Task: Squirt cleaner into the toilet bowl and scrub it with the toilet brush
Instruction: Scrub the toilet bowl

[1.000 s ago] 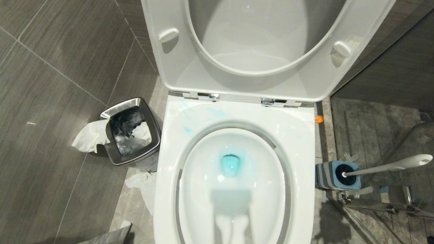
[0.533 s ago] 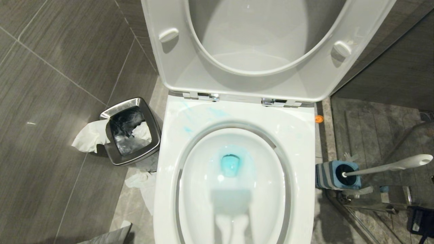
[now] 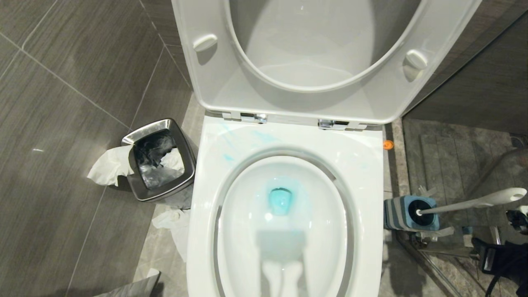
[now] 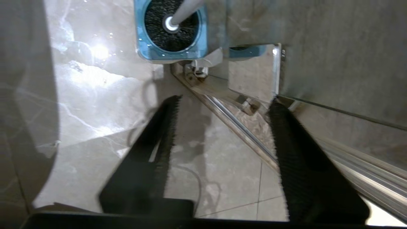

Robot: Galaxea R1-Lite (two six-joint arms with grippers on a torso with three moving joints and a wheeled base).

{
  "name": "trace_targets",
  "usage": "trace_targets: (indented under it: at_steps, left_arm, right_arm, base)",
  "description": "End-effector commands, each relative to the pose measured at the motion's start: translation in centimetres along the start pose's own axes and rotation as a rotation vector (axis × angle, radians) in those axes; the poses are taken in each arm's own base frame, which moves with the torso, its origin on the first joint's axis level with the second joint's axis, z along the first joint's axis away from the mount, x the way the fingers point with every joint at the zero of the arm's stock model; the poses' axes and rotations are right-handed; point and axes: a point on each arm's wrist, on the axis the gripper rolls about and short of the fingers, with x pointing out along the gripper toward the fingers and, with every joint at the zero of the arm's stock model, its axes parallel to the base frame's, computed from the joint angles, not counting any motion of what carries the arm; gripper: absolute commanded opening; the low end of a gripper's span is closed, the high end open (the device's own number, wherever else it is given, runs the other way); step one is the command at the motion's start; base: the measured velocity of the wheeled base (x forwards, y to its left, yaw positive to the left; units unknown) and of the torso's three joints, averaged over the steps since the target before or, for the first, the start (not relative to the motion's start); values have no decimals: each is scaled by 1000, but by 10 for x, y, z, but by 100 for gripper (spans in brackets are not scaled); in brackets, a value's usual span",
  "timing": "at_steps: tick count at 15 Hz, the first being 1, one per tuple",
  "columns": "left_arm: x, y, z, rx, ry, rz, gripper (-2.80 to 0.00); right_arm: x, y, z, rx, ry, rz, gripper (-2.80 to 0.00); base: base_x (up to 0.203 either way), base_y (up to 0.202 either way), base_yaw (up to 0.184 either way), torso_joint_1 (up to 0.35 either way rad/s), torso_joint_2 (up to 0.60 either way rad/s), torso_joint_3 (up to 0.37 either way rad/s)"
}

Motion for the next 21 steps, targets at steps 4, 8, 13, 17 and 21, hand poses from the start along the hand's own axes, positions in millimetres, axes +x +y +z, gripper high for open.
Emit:
trace_targets:
  at_steps: [4, 8, 13, 17, 21]
  left_arm:
    - [0, 0, 0, 0, 0, -1, -280]
    - [0, 0, 0, 0, 0, 0, -280]
    - [0, 0, 0, 0, 0, -1, -280]
    - [0, 0, 0, 0, 0, -1, -280]
    - [0, 0, 0, 0, 0, -2, -280]
  right_arm:
    - [6, 0, -4, -4, 27, -8, 0]
    - [28, 2, 6, 13, -24, -25, 0]
    - [61, -7, 20, 1, -198, 49, 0]
    - [64, -14, 16, -44, -216, 138, 0]
    - [62, -13, 13, -68, -208, 185, 0]
  base:
    - [0, 0, 0, 0, 0, 0]
    - [0, 0, 0, 0, 0, 0]
    - [0, 0, 0, 0, 0, 0]
    - [0, 0, 0, 0, 0, 0]
    - [0, 0, 0, 0, 0, 0]
